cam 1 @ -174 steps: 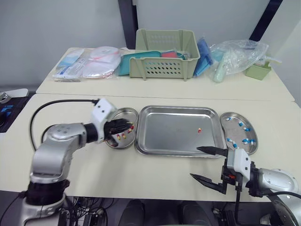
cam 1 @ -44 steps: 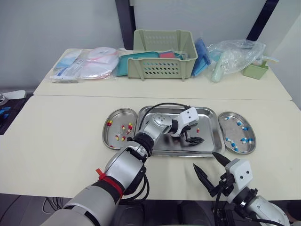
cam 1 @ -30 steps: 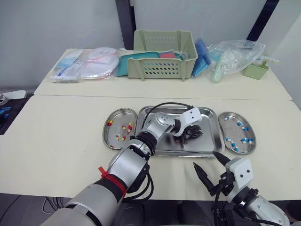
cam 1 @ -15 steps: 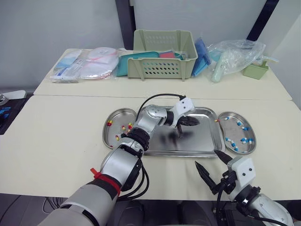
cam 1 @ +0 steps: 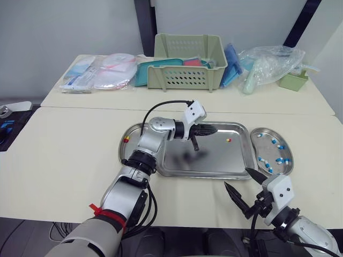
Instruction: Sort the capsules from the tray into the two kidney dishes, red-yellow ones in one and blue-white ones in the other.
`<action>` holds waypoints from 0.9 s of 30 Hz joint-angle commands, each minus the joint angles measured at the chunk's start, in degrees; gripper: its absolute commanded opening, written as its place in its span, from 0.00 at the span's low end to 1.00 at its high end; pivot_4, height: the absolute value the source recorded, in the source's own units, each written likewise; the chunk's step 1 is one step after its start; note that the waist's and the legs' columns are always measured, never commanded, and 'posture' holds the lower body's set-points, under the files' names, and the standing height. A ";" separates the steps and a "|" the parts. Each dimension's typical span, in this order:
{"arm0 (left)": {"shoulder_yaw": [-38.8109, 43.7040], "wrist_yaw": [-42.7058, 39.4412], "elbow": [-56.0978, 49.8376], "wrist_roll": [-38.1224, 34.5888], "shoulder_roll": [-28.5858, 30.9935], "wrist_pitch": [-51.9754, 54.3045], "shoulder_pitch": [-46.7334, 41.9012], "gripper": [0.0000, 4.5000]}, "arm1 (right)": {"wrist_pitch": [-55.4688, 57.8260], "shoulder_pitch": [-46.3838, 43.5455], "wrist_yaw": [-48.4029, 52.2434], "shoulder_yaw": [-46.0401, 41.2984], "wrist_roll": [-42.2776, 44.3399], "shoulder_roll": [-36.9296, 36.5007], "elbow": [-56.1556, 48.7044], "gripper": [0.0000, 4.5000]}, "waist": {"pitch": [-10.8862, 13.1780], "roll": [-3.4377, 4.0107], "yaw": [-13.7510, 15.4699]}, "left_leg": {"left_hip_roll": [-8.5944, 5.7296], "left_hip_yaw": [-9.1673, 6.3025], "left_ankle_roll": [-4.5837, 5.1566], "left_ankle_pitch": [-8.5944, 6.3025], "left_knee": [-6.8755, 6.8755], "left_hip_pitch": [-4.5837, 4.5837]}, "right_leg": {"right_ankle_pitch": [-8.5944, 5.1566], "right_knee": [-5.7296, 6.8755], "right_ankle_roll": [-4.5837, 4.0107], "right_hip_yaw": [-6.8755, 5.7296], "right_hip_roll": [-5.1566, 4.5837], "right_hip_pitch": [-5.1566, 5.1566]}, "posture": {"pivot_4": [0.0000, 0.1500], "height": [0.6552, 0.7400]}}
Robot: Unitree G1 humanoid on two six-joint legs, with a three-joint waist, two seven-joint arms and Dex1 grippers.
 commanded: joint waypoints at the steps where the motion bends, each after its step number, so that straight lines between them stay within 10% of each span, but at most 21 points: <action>1: -0.08 0.14 -1.70 -1.48 -0.58 -0.62 -0.54 0.01 | -0.71 -0.10 0.34 -0.84 0.71 -0.18 -0.85 1.00 | 0.00 0.00 -0.01 | 0.00 0.00 0.00 0.00 0.00 0.00 | 0.00 0.00 0.00 0.00 0.00 0.00 | 1.00 1.00; 6: -0.35 1.86 -0.84 -0.99 -1.24 0.02 -0.72 0.13 | -1.01 -0.03 -0.23 -0.84 0.23 0.28 -0.90 1.00 | 0.00 0.00 -0.09 | 0.00 -0.01 0.00 0.00 0.00 0.01 | 0.00 0.01 0.00 0.00 0.01 0.00 | 1.00 1.00; 13: -2.99 5.04 1.51 1.18 -3.97 -2.55 -0.33 0.56 | -1.43 -0.44 -1.25 -0.82 -0.64 0.77 -0.98 1.00 | 0.00 0.00 -0.04 | 0.00 -0.01 0.00 0.00 0.00 0.00 | 0.00 0.01 0.00 0.00 0.00 0.00 | 1.00 1.00; 27: -4.57 8.85 7.14 3.43 -6.65 -5.33 -1.57 0.56 | -2.35 -0.24 -3.16 -0.90 -2.03 1.84 -1.92 1.00 | 0.00 0.00 -0.02 | 0.00 0.00 0.00 0.00 0.00 0.00 | 0.00 0.01 0.00 0.00 0.00 0.00 | 1.00 1.00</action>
